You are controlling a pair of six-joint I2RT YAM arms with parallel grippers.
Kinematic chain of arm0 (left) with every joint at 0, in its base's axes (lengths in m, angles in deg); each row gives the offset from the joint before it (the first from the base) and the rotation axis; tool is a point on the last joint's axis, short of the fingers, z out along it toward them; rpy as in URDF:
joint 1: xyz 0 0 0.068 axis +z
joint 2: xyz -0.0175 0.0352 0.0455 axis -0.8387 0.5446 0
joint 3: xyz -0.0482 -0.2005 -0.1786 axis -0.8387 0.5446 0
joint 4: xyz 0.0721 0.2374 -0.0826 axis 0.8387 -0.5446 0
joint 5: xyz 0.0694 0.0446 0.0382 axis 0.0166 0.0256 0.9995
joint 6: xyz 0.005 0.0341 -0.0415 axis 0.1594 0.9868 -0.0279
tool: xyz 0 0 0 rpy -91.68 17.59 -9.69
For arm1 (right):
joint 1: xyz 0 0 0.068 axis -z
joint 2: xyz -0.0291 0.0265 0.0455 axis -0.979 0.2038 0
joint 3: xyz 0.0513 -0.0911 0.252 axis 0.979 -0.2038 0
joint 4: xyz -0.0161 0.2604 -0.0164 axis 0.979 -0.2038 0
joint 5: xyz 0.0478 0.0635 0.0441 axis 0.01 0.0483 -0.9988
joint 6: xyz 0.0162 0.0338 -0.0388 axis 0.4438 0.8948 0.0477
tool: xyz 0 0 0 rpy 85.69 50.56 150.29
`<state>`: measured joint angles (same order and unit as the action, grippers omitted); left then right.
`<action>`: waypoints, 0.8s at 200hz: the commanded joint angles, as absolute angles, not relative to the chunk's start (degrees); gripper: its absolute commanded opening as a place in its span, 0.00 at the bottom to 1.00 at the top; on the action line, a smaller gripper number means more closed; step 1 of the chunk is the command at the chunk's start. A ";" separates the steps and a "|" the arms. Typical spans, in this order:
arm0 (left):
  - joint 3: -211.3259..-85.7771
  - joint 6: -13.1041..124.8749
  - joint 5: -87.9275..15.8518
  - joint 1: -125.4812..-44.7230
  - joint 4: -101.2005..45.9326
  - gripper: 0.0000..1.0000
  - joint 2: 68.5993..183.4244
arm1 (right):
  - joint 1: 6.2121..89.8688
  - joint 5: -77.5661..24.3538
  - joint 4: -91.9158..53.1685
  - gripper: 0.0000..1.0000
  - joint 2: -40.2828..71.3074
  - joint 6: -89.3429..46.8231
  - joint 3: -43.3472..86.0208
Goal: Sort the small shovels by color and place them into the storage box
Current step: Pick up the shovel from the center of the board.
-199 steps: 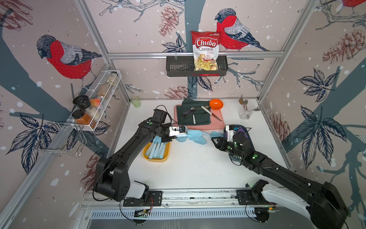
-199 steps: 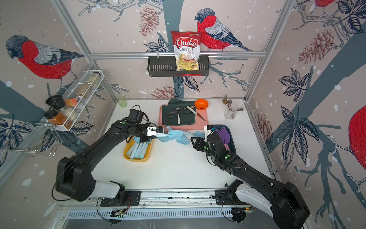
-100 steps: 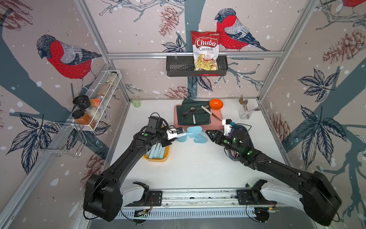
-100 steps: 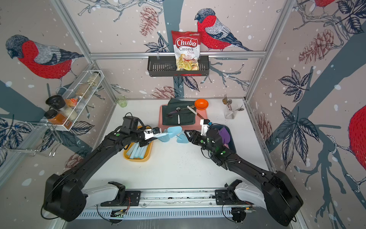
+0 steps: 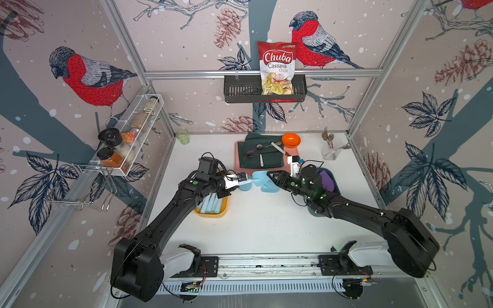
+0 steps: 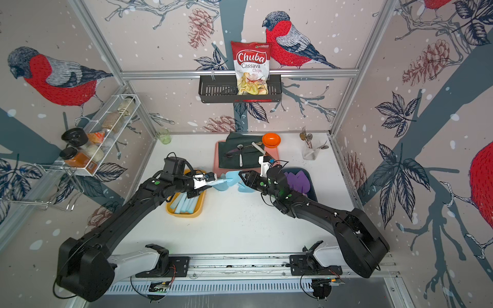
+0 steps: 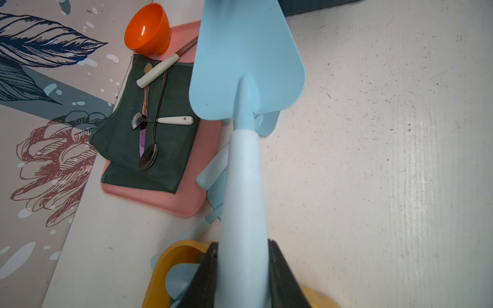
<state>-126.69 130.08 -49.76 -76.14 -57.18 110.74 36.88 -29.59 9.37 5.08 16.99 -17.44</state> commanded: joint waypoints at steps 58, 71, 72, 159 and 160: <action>-126.22 130.26 -51.23 -76.19 -57.18 0.03 109.93 | 34.80 -29.39 7.92 0.00 8.48 16.16 -12.27; -126.46 129.59 -51.47 -76.16 -57.18 0.15 109.99 | 34.02 -27.57 4.10 0.00 8.00 13.75 -10.69; -126.53 129.52 -51.53 -76.21 -57.20 0.16 109.95 | 33.98 -27.41 3.84 0.00 8.02 13.57 -10.55; -129.75 126.99 -59.86 -76.34 -58.89 0.51 111.83 | 25.16 -8.09 -26.99 0.00 13.53 0.18 7.26; -129.67 126.98 -59.81 -76.29 -58.85 0.51 111.88 | 25.11 -8.10 -27.09 0.00 13.59 0.15 7.34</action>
<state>-129.40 128.06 -56.50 -76.29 -58.40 111.31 26.19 -12.37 -20.23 12.16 4.10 4.75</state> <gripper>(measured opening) 0.510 0.080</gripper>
